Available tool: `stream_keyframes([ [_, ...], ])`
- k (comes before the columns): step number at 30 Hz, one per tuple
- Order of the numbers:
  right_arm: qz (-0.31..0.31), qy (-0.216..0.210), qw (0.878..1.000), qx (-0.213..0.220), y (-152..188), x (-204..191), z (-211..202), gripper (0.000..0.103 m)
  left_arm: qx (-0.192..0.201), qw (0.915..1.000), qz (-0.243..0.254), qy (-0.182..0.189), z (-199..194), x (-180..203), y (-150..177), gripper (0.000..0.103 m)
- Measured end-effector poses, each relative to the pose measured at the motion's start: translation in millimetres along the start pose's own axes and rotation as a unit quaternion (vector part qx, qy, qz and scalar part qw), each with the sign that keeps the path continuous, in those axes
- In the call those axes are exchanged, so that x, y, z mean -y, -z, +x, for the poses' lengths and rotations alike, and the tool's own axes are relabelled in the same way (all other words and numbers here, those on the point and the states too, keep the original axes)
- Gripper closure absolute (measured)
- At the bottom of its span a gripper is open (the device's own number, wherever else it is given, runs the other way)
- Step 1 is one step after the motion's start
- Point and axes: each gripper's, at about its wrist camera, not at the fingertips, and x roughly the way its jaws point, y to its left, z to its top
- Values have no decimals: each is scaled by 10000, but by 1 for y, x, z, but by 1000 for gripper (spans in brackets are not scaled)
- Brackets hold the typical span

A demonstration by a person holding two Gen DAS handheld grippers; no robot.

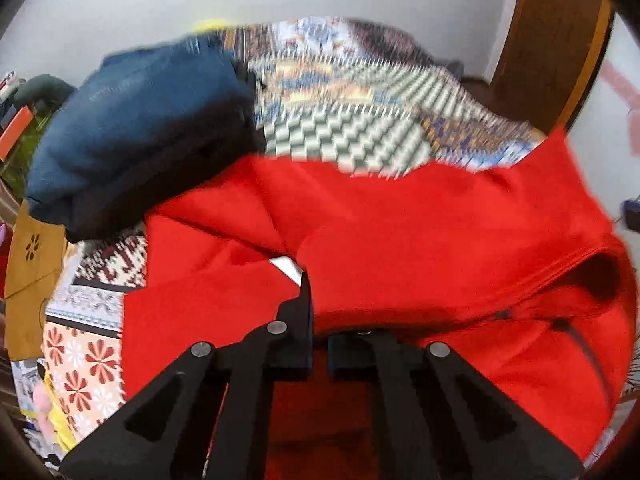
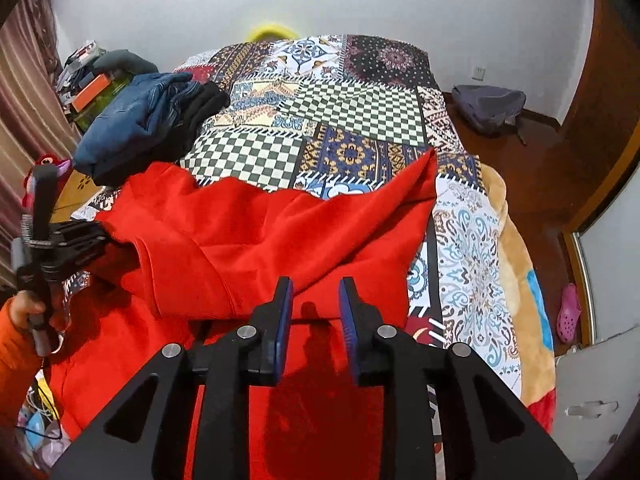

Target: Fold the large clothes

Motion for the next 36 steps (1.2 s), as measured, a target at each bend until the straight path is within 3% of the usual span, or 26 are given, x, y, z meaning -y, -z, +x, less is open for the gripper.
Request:
stream_keyframes([
  [3, -43, -73, 10000, 47, -5, -7, -3, 81, 272, 9995, 46, 166, -33, 5, 2, 100],
  [7, -62, -262, 9996, 132, -11, -20, -6, 78, 307, 9989, -2, 354, -60, 12, 12, 100],
  [10, -112, -352, 9991, 187, -10, -32, -4, 62, 271, 9986, -55, 460, -69, 17, 22, 100],
  [12, -200, -367, 9989, 199, -5, -42, 1, 53, 232, 9993, 69, 292, -70, 22, 34, 100],
  [17, -604, -218, 9976, -255, 8, -58, 32, 50, -244, 9996, 161, 14, -45, 22, 60, 100],
  [22, -679, -36, 9958, -615, 25, -52, 56, 50, -703, 9974, -117, -91, -27, -1, 82, 92],
  [25, -623, -105, 9965, -549, 25, -48, 50, 50, -742, 9966, -297, -198, -31, -18, 89, 77],
  [27, -611, -123, 9966, -532, 22, -45, 44, 50, -632, 9967, -427, -285, -39, -28, 87, 53],
  [31, -488, -40, 9985, -234, 12, -36, 29, 50, -309, 9964, -566, -546, -53, -48, 72, 40],
  [33, -351, 34, 9994, -65, 4, -26, 21, 50, -216, 9950, -719, -657, -56, -59, 61, 27],
  [36, -59, 108, 9999, 119, -6, -7, 12, 50, -92, 9926, -993, -686, -53, -77, 45, 23],
])
